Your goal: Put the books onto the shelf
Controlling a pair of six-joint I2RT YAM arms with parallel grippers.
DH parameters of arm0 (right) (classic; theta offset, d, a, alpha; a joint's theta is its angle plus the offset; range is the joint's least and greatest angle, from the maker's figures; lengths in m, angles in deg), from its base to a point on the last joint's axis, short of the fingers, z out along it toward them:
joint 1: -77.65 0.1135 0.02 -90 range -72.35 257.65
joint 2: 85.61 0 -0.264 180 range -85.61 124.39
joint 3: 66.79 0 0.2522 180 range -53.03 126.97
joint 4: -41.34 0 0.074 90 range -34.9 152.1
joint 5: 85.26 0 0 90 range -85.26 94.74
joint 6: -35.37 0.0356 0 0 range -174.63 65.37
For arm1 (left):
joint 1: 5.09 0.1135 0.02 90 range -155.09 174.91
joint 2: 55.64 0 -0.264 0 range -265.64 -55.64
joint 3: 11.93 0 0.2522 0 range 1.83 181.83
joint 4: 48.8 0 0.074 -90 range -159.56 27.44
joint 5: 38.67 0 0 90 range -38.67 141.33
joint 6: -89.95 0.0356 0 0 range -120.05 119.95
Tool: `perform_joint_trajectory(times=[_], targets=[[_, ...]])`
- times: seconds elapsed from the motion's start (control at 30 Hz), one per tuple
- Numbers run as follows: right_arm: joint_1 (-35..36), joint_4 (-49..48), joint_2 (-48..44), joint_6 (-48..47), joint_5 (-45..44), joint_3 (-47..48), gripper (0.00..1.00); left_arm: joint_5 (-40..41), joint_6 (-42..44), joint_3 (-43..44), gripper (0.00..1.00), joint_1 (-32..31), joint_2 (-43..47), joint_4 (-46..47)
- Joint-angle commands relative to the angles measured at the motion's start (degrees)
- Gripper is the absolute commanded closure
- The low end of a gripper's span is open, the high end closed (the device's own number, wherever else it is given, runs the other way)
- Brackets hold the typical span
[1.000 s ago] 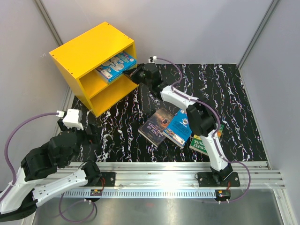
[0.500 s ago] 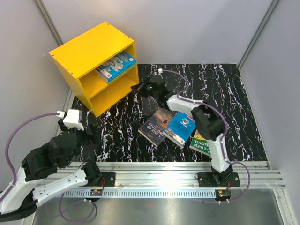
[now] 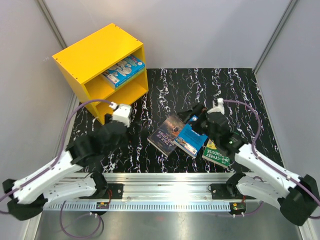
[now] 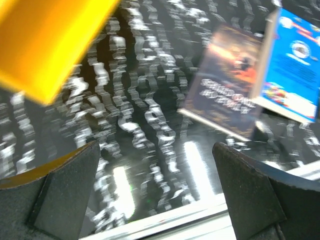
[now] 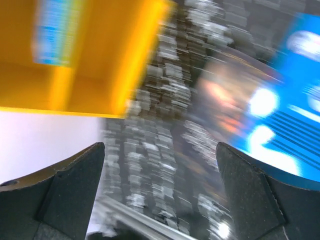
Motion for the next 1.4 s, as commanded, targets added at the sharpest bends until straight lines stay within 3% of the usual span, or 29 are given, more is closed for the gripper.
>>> perform_joint_trajectory(times=[0.0,0.17,0.3,0.53,0.87,1.2,1.37], targets=[[-0.86,20.59,-6.88,1.54,-8.97,-4.87,0.00,-8.84,0.39,-0.21,0.01,-0.05,-8.17,14.64],[-3.50,28.26,-10.78,2.34,-9.25,-7.25,0.00,-17.54,-0.22,3.30,0.01,0.48,-21.55,24.30],[-7.26,29.41,-4.04,-0.46,-7.40,-6.81,0.00,-22.81,-0.31,8.13,0.01,1.62,-33.92,29.23],[-12.02,18.95,2.57,-3.11,0.25,-10.50,0.00,-32.22,-2.16,15.16,0.01,7.15,-48.80,34.86],[-13.34,8.84,9.96,-3.46,7.02,-13.05,0.00,-40.39,-2.06,23.17,0.01,8.83,-67.17,38.12],[-13.35,7.09,18.21,-3.64,7.02,-12.17,0.00,-57.77,-6.63,15.70,0.01,9.45,-68.06,47.86],[-13.43,-0.89,25.24,-1.01,11.06,-13.84,0.00,-66.93,-11.11,10.35,0.01,9.53,-69.38,54.89]])
